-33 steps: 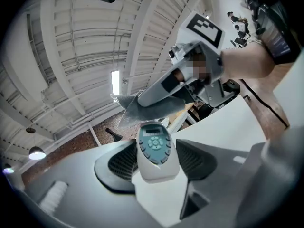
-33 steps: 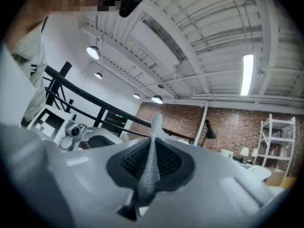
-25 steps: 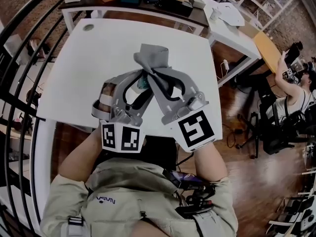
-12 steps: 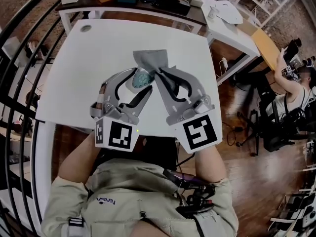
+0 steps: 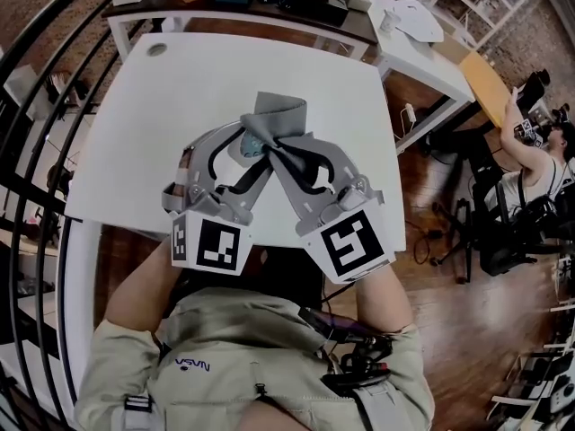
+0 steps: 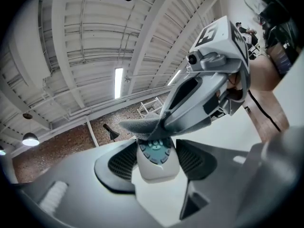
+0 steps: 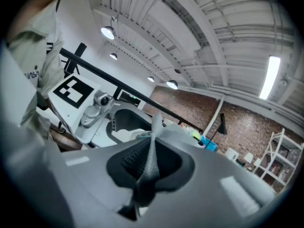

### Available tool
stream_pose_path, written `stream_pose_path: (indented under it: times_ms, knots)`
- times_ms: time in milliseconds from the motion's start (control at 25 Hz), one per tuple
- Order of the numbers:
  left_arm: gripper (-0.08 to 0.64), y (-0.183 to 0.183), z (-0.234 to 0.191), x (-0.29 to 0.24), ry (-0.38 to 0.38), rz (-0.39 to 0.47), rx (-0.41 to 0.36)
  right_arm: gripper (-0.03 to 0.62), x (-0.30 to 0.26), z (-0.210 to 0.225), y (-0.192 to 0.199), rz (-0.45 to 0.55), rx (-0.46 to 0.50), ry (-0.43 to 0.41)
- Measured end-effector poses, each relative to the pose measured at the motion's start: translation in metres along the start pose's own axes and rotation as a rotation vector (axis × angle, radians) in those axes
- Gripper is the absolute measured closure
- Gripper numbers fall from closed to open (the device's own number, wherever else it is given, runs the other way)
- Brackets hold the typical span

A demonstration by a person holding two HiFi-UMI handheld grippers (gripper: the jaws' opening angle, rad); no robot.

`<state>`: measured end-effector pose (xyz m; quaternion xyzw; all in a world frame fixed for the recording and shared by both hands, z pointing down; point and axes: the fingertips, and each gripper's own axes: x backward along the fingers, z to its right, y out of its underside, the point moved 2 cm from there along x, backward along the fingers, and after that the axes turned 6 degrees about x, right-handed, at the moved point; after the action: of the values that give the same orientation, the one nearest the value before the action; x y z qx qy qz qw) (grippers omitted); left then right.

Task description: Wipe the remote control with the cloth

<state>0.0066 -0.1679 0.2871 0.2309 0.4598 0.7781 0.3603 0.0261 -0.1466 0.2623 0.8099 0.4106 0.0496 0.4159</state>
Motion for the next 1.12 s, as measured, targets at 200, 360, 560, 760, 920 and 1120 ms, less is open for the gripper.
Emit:
stream_pose_path:
  times_ms: [200, 360, 560, 760, 920, 1120]
  knots:
    - [0.287, 0.001, 0.001, 0.0, 0.012, 0.001, 0.02, 0.574, -0.001, -0.028, -0.015, 0.047, 0.045, -0.145]
    - [0.287, 0.0, -0.001, 0.0, 0.052, 0.012, 0.085, 0.574, 0.011, 0.005, -0.017, 0.093, 0.03, 0.007]
    - [0.287, 0.002, -0.009, 0.003, 0.162, 0.059, 0.3, 0.574, 0.03, 0.059, -0.005, 0.147, -0.121, 0.276]
    - [0.287, 0.002, -0.021, 0.006, 0.22, 0.104, 0.596, 0.574, 0.021, 0.047, 0.002, 0.171, -0.098, 0.19]
    - [0.287, 0.003, -0.03, 0.009, 0.251, 0.132, 0.764, 0.574, 0.008, 0.015, 0.004, 0.163, -0.06, 0.038]
    - [0.287, 0.006, -0.038, 0.011, 0.266, 0.143, 0.855, 0.574, -0.002, -0.026, 0.011, 0.114, 0.004, -0.159]
